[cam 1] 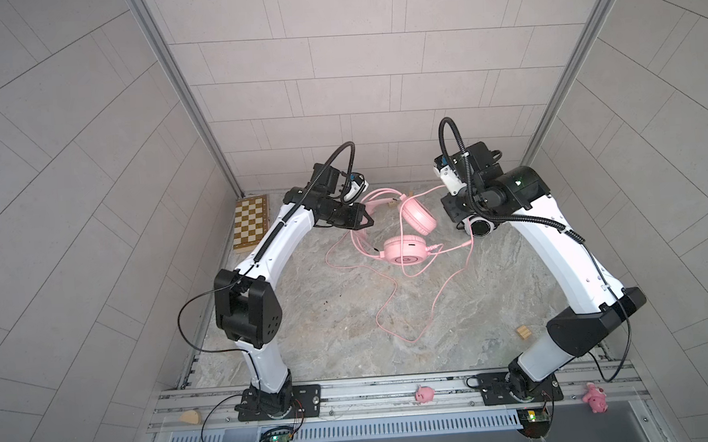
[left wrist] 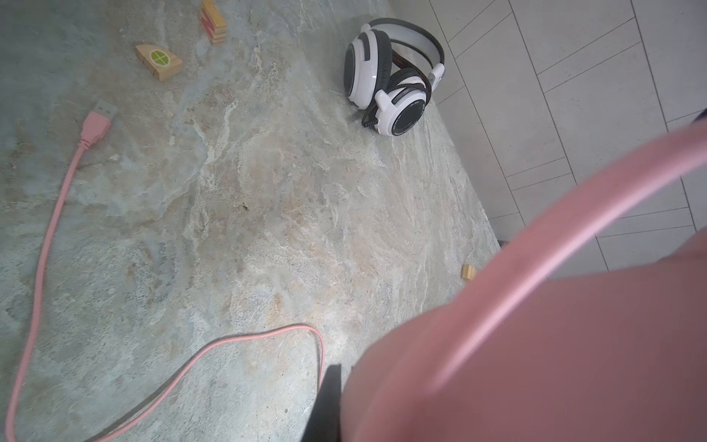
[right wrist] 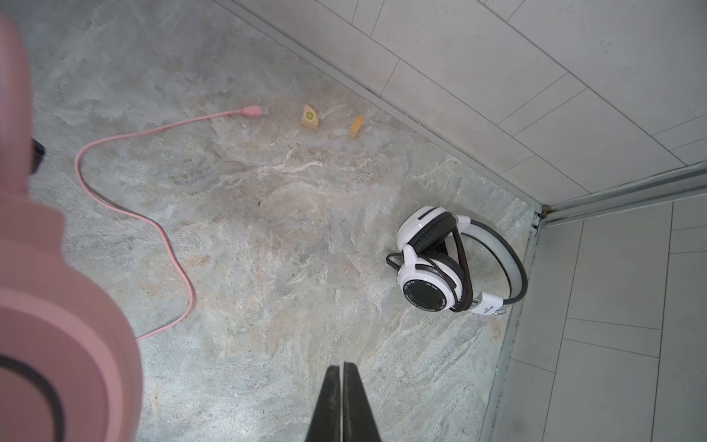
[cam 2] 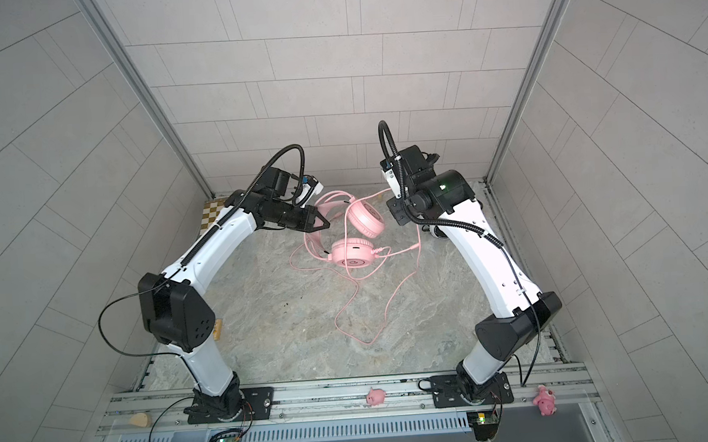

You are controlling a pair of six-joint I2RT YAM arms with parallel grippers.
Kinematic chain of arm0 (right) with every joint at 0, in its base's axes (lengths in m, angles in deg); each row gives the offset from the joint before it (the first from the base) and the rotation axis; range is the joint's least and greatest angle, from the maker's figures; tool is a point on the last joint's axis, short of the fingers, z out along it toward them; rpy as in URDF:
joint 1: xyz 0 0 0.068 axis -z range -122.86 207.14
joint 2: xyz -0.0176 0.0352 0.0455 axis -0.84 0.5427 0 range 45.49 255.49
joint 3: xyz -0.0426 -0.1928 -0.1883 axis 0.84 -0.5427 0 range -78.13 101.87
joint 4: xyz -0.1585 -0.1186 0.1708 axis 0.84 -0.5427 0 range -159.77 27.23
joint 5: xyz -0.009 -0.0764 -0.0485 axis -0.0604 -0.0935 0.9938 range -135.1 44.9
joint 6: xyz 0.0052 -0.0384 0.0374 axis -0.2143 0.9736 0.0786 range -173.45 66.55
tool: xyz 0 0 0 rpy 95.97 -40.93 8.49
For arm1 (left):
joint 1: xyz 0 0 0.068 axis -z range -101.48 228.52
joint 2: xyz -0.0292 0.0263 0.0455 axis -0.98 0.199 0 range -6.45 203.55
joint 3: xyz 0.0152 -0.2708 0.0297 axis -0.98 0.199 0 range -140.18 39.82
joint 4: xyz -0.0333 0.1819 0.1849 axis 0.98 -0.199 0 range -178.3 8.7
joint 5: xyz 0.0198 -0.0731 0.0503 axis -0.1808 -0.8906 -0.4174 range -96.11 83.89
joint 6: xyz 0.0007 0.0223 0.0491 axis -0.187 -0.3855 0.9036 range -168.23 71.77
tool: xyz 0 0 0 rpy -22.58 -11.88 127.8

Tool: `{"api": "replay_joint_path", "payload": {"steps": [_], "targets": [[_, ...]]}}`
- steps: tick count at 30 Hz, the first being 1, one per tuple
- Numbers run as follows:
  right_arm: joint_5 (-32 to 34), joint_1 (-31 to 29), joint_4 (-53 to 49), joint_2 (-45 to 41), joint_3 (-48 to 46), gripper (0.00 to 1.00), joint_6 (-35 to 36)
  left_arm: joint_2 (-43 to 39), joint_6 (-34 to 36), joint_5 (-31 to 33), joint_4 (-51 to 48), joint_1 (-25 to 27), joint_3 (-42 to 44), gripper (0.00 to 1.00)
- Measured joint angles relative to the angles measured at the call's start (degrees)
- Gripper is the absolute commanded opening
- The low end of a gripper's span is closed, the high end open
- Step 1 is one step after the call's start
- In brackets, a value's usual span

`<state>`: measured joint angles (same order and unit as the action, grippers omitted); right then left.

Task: Wrap the headphones

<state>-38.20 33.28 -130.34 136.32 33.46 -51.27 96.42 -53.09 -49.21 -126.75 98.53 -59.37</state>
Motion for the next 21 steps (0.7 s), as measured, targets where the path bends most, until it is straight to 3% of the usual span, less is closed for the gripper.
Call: {"api": "replay_joint_path", "payload": {"steps": [12,17,21], "targets": [[0.04,0.72,7.50,-4.92,-6.84,0.00,0.17,0.00,0.04,-1.05,-0.28,0.00,0.00,0.00],[7.19,1.16,8.11,-5.42,-8.68,0.00,0.11,-0.11,1.03,1.05,-0.52,0.02,0.00,0.00],[7.72,2.27,8.07,-6.49,-8.92,0.00,-0.26,-0.42,1.03,2.01,-0.20,0.00,0.00,0.00]]}}
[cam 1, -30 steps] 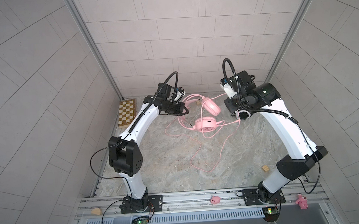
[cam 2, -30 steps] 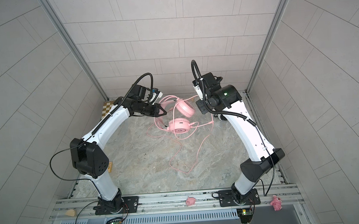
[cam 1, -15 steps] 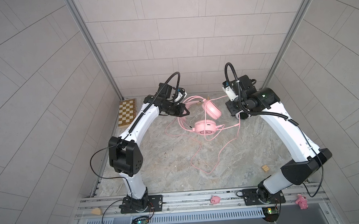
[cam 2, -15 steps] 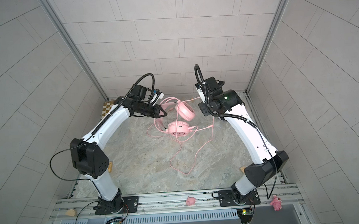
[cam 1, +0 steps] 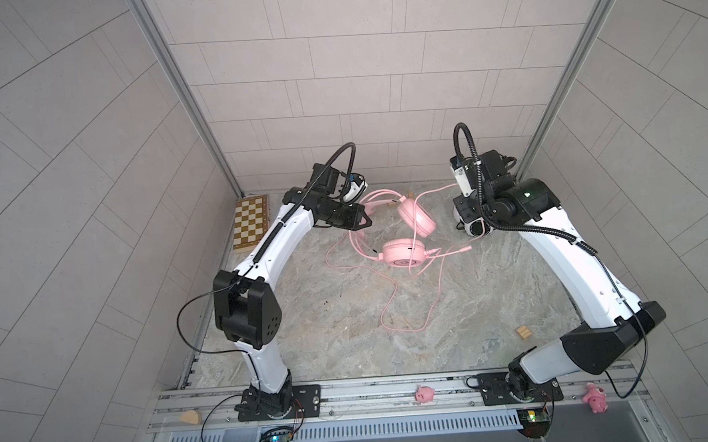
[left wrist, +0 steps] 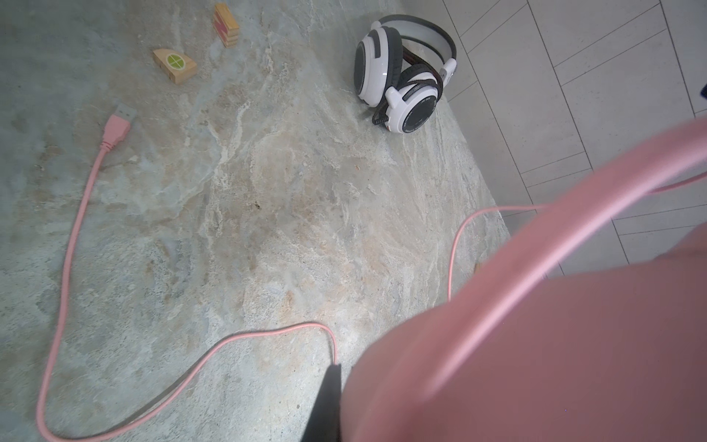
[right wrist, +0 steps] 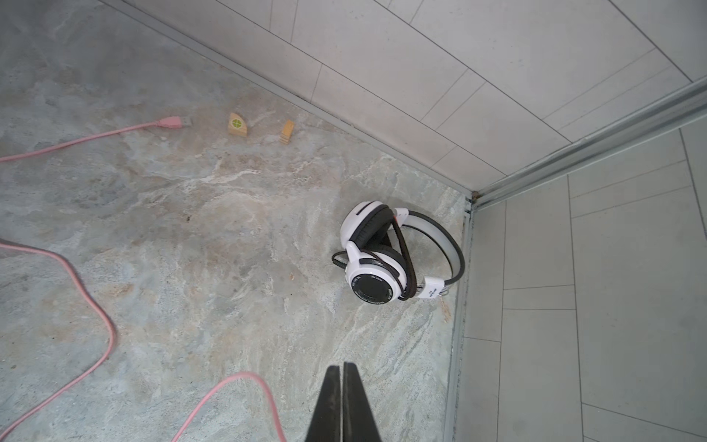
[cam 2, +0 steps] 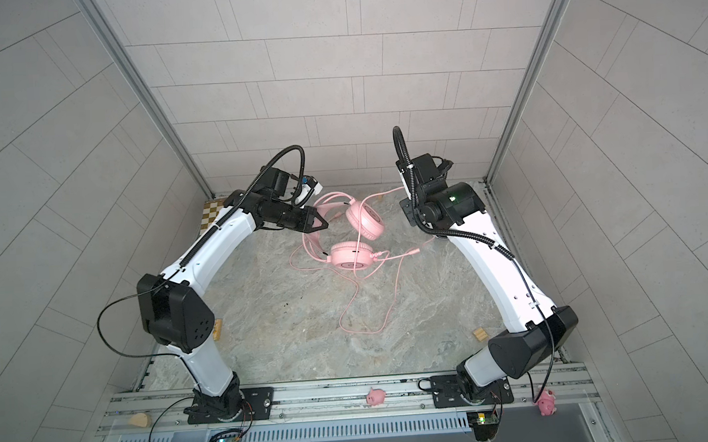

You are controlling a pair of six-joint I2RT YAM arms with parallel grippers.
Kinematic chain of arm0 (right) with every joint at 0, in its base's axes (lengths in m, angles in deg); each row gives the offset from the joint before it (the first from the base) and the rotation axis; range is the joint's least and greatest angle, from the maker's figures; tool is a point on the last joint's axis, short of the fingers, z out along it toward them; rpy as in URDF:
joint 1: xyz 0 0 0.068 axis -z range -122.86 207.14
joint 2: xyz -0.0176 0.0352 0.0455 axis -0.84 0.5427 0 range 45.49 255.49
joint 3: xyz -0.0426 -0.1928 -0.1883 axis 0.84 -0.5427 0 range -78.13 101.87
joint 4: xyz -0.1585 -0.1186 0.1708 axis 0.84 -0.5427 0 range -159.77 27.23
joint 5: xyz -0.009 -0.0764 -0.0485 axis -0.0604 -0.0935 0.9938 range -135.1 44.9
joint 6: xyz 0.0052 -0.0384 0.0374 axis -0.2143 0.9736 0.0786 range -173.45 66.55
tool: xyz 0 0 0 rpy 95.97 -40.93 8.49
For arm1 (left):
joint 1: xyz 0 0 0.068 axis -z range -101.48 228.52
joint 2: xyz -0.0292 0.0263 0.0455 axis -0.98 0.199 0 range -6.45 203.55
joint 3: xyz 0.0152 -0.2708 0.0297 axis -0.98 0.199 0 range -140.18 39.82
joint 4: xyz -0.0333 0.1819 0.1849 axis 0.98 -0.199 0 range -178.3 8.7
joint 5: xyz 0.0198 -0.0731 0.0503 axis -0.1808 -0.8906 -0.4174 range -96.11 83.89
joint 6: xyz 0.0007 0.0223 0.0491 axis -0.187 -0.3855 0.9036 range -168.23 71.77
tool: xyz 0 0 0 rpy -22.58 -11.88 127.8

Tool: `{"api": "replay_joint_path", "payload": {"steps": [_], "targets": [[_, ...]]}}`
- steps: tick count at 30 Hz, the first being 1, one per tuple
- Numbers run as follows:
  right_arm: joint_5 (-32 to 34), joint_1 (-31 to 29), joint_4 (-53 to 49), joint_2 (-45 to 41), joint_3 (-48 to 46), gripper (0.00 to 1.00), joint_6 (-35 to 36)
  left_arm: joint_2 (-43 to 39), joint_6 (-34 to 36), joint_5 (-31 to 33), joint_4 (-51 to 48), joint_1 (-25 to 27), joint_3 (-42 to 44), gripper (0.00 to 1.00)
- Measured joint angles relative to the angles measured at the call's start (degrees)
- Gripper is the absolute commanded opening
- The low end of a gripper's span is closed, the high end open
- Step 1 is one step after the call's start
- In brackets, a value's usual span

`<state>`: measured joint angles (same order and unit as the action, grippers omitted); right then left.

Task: Wrap the headphones

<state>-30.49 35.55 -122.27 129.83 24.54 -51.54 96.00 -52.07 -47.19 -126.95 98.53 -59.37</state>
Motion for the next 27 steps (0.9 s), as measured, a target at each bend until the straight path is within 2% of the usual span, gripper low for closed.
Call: {"api": "replay_joint_path", "payload": {"steps": [6,12,19,27], "targets": [[-6.93,-2.01,1.01,-0.70,0.39,0.00,-0.44,-0.02,0.02,-0.02,0.11,0.55,0.00,0.00],[-11.61,-6.78,1.33,2.99,4.59,0.00,1.01,-0.02,0.28,-0.87,0.11,2.64,0.00,0.00],[-11.65,-8.48,1.42,5.31,4.76,0.00,2.38,0.00,1.18,-2.91,-0.17,4.46,0.00,0.00],[-8.31,-5.31,2.58,6.12,3.10,0.00,1.25,-0.02,1.07,-5.79,0.72,4.66,0.02,0.00]]}}
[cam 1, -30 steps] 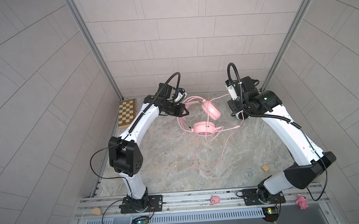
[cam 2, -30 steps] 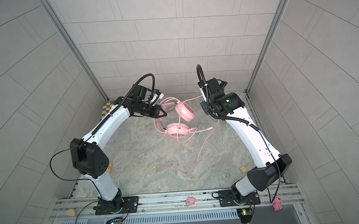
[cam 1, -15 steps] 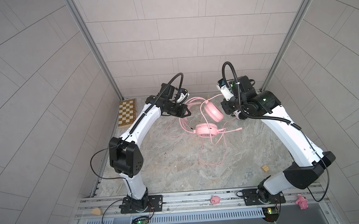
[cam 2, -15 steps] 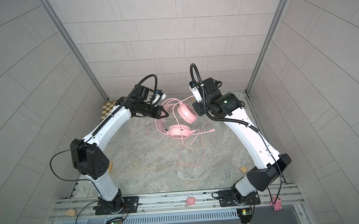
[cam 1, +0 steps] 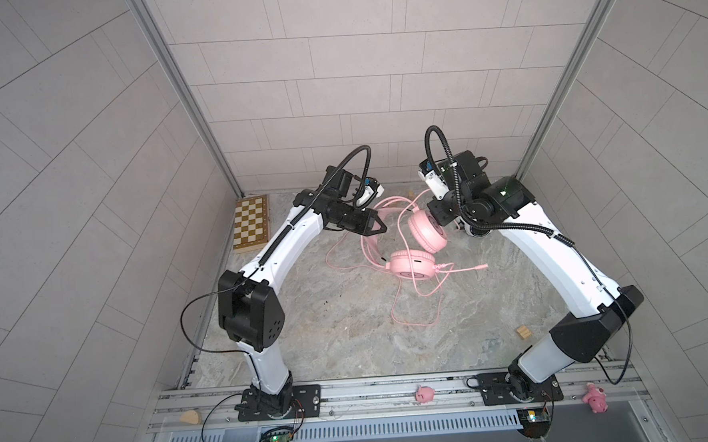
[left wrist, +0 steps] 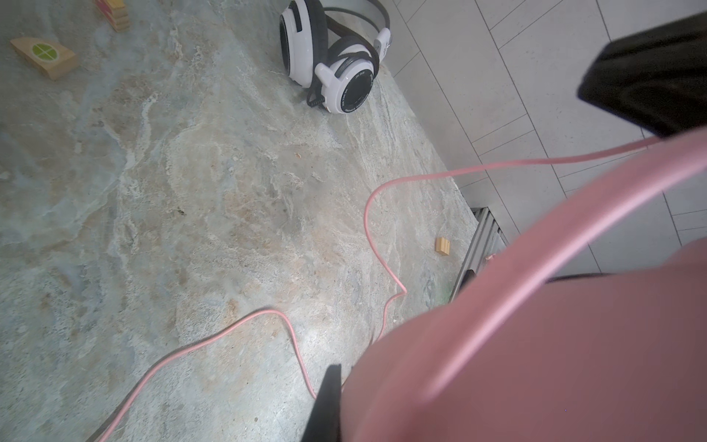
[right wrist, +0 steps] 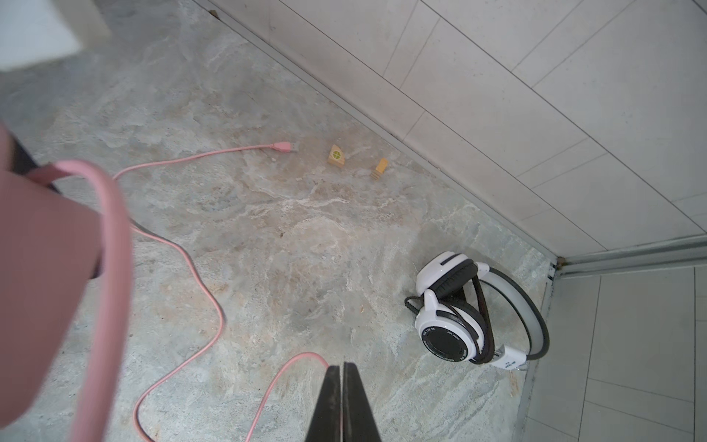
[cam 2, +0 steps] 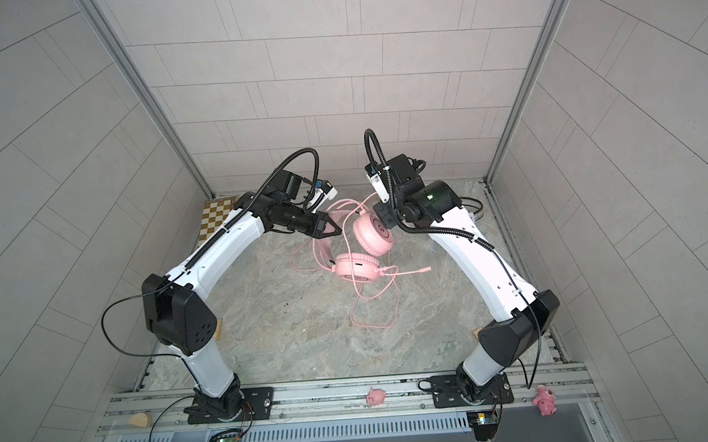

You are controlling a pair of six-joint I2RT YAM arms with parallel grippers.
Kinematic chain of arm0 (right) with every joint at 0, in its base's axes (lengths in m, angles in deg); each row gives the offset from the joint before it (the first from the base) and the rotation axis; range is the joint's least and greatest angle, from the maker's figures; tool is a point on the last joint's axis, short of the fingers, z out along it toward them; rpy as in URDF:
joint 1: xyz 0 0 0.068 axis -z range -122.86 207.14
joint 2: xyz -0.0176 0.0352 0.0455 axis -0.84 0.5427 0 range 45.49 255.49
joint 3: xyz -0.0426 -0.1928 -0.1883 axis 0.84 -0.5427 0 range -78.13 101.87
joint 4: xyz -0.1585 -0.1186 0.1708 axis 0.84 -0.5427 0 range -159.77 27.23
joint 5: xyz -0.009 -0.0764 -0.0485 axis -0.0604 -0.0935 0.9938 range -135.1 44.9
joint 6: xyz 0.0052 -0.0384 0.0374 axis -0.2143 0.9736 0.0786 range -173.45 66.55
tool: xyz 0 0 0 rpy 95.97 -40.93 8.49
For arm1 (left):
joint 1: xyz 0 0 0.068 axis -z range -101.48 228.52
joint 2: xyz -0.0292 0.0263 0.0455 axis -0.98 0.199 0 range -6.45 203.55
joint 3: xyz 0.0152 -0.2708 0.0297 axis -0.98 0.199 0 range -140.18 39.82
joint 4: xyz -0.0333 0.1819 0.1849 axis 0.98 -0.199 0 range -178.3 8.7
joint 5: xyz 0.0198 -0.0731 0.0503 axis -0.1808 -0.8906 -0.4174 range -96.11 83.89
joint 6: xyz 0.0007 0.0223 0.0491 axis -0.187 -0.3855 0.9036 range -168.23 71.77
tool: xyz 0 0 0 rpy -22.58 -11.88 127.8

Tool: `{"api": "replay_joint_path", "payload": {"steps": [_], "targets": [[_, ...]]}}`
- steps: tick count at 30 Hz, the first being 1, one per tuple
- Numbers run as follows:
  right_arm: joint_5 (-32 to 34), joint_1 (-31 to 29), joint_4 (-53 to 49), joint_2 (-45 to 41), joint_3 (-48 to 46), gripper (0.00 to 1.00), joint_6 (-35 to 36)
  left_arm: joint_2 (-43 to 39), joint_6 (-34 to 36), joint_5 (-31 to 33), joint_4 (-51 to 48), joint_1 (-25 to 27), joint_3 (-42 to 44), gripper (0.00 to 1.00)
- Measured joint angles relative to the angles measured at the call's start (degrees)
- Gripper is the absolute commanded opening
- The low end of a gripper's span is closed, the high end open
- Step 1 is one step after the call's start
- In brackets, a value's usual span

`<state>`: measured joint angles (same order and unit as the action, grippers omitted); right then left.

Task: Wrap the headphones

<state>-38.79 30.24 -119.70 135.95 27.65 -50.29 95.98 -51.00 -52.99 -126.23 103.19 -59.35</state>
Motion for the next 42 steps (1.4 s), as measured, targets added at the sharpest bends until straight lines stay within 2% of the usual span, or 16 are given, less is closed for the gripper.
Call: {"api": "replay_joint_path", "payload": {"steps": [9,26,32,35,42], "targets": [[-1.79,1.86,3.98,1.62,-6.47,0.00,-2.43,-2.91,-3.82,-5.57,7.93,0.00,3.63,0.00],[-10.32,5.18,20.04,-2.14,-25.73,0.02,-9.88,-6.75,-12.90,-9.07,21.88,-0.15,10.62,0.00],[-15.74,5.20,24.55,-1.44,-28.89,0.14,-12.46,-8.46,-16.11,-9.38,26.73,-0.79,12.85,0.00],[-19.61,5.20,27.52,-0.76,-30.18,0.23,-14.01,-9.05,-17.57,-9.84,29.22,-1.05,13.07,0.00],[-28.39,5.20,42.91,-0.37,-39.60,0.45,-20.61,-10.29,-23.39,-11.50,37.92,-2.01,16.24,0.00]]}}
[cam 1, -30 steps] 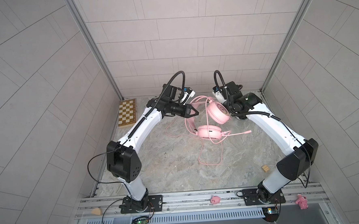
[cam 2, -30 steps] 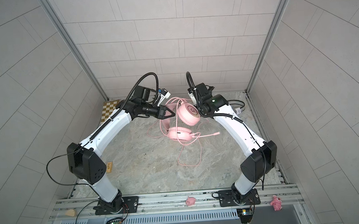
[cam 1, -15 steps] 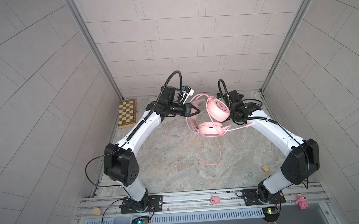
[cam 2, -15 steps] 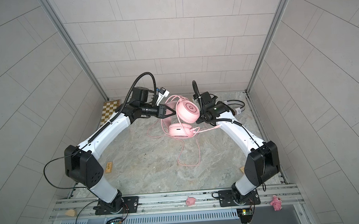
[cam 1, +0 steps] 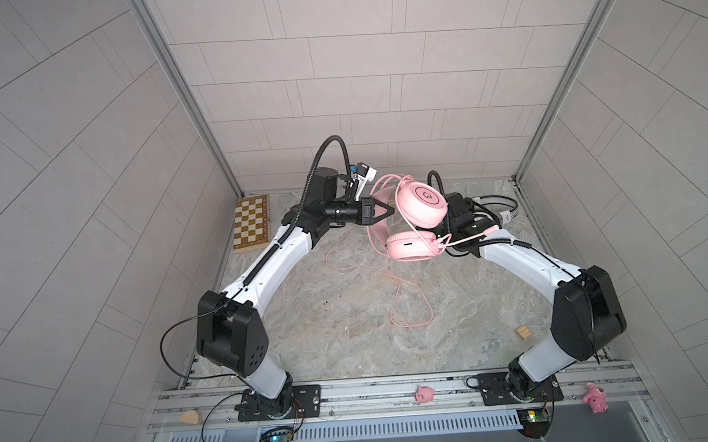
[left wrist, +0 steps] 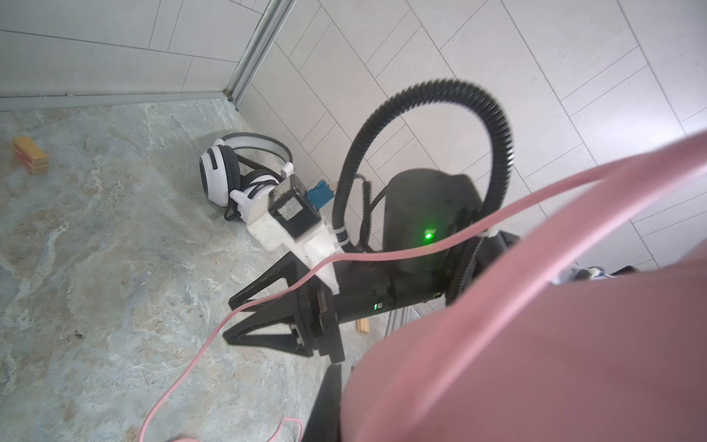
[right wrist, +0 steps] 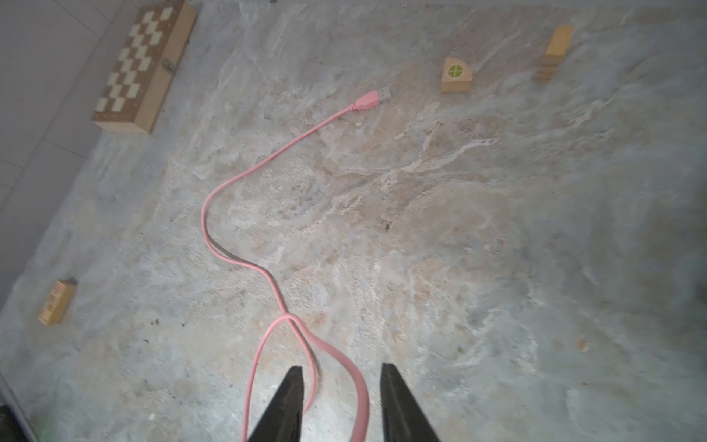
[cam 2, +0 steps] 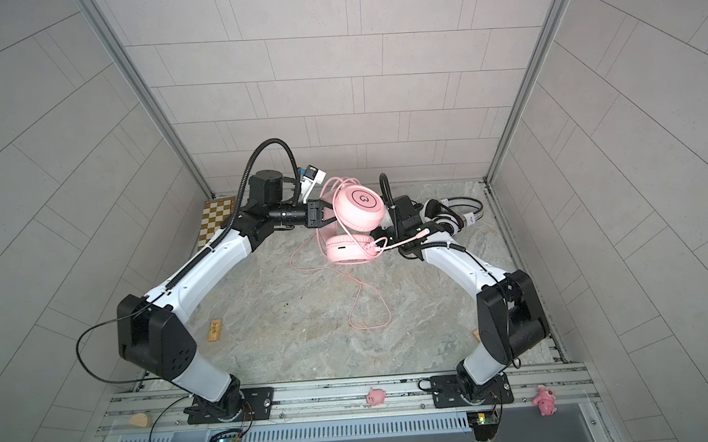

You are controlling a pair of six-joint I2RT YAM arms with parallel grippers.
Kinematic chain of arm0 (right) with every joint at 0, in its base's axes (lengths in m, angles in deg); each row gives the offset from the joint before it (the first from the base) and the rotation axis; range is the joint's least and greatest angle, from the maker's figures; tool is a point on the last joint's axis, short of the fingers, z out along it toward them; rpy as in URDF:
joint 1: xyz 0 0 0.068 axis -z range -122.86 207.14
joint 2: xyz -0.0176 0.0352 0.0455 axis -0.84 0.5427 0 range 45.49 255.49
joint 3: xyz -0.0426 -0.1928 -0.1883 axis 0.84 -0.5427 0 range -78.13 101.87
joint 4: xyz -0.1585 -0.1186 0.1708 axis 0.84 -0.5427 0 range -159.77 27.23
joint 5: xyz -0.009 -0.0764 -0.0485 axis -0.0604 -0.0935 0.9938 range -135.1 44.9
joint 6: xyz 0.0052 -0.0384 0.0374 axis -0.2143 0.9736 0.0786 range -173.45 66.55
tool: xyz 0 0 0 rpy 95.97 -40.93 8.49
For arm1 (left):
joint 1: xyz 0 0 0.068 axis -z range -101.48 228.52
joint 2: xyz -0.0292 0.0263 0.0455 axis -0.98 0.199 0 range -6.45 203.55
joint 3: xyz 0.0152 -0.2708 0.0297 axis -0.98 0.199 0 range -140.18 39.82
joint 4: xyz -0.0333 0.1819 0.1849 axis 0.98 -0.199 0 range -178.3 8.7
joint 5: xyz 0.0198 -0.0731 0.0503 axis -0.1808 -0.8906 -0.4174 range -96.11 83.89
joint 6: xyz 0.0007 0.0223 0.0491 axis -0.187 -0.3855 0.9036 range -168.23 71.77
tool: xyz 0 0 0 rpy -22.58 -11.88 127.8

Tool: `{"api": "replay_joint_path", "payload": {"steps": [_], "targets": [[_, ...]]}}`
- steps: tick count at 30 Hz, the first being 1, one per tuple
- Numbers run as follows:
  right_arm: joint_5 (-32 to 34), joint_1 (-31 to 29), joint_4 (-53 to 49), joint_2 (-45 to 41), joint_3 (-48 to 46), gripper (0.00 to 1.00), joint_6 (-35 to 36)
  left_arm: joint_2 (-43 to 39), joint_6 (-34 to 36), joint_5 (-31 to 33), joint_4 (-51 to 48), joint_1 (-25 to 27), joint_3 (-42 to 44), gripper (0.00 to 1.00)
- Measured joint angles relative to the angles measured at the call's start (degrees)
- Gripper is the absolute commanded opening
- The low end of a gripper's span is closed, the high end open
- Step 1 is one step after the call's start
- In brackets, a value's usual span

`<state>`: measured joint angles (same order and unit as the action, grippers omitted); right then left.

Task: Wrap the headphones

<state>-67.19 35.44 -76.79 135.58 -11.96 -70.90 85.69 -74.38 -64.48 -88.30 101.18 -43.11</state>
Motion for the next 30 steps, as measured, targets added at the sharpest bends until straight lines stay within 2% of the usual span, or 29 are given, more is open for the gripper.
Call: {"api": "replay_joint_path", "payload": {"steps": [4,11,19,23,28,30], "targets": [[-3.43,0.00,10.34,4.00,-2.32,0.52,-4.22,0.00,-1.75,-0.44,2.16,-0.59,0.26,0.00],[-7.72,-0.59,25.62,11.67,-2.91,0.57,-12.04,0.00,-2.78,-0.31,3.41,-1.90,0.44,0.00],[-8.48,-5.62,27.80,12.85,-5.51,0.60,-12.66,-0.02,-5.97,0.61,6.95,-5.53,2.49,0.00],[-8.04,-7.45,30.29,17.18,-5.51,0.62,-12.83,-0.07,-9.33,0.96,11.19,-7.78,4.76,0.00],[-7.02,-10.49,28.94,20.72,-6.78,0.58,-12.63,-0.50,-11.65,1.62,14.12,-10.43,5.55,0.00],[-6.88,-11.67,27.52,20.20,-7.58,0.51,-12.07,-0.81,-13.20,1.77,15.98,-11.61,6.08,0.00]]}}
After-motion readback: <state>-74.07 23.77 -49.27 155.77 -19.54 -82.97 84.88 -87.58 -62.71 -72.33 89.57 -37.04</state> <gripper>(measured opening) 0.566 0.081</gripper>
